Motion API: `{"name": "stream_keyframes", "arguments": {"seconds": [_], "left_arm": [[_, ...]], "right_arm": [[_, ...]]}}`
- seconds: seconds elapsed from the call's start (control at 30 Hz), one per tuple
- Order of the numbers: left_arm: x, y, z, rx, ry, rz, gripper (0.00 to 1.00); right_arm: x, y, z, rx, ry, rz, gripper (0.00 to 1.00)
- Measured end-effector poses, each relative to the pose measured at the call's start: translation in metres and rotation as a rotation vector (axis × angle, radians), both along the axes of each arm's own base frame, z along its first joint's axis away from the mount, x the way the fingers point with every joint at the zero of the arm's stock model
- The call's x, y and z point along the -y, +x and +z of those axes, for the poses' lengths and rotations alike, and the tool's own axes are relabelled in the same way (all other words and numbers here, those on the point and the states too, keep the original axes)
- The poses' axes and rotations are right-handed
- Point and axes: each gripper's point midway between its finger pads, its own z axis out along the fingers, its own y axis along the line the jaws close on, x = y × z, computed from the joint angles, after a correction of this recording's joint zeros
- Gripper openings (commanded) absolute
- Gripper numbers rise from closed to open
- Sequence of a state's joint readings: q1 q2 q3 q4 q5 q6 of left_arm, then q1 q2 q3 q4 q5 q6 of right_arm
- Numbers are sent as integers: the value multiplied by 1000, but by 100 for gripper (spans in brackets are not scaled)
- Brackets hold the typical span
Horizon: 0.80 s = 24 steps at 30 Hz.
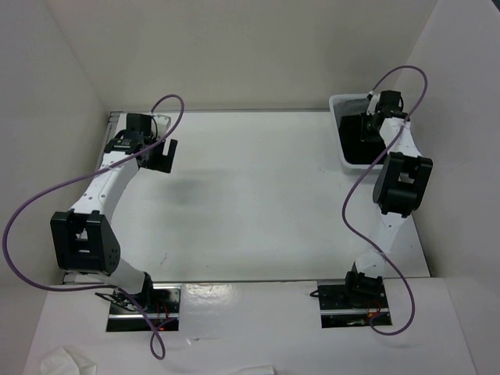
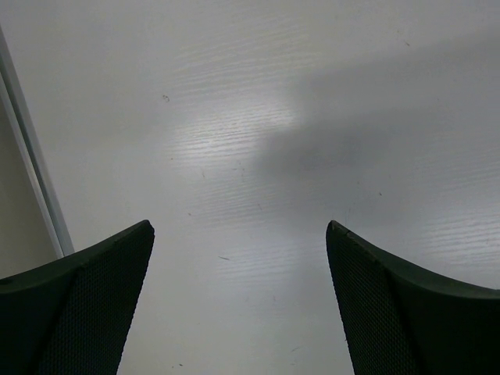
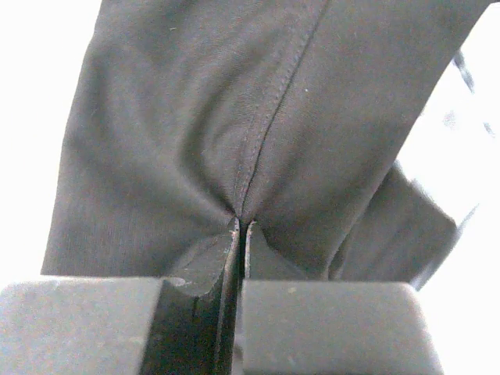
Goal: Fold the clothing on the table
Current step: Grab the skirt from the pile
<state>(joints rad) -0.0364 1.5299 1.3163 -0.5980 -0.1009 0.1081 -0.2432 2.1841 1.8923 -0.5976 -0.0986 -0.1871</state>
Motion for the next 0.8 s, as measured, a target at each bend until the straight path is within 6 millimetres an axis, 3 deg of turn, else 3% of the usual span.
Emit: {"name": "stream_keyframes", "arguments": {"seconds": [0.17,0.4,0.5,0.57,0.67,0.8], "left_arm": [[1,-1,-2,-4,-3,-9,89],[1,-3,-3,-6,5,-22,89],[1,-3,-1,-1,7,-23,89],[1,-3,0,3,7,-24,89],[0,-4,2,8,8,-24,89],[0,-8,5,16,9,-23,89]], "right_arm": [[-3,-11,20,29,-10,18,0],[-7,-16,23,33,11,32,0],[-10,-9,45,71,28,37,0],[-11,4,78,142,37,43,0],[-14,21,148,298,31,60,0],[-33,12,236,474,3,99,0]]}}
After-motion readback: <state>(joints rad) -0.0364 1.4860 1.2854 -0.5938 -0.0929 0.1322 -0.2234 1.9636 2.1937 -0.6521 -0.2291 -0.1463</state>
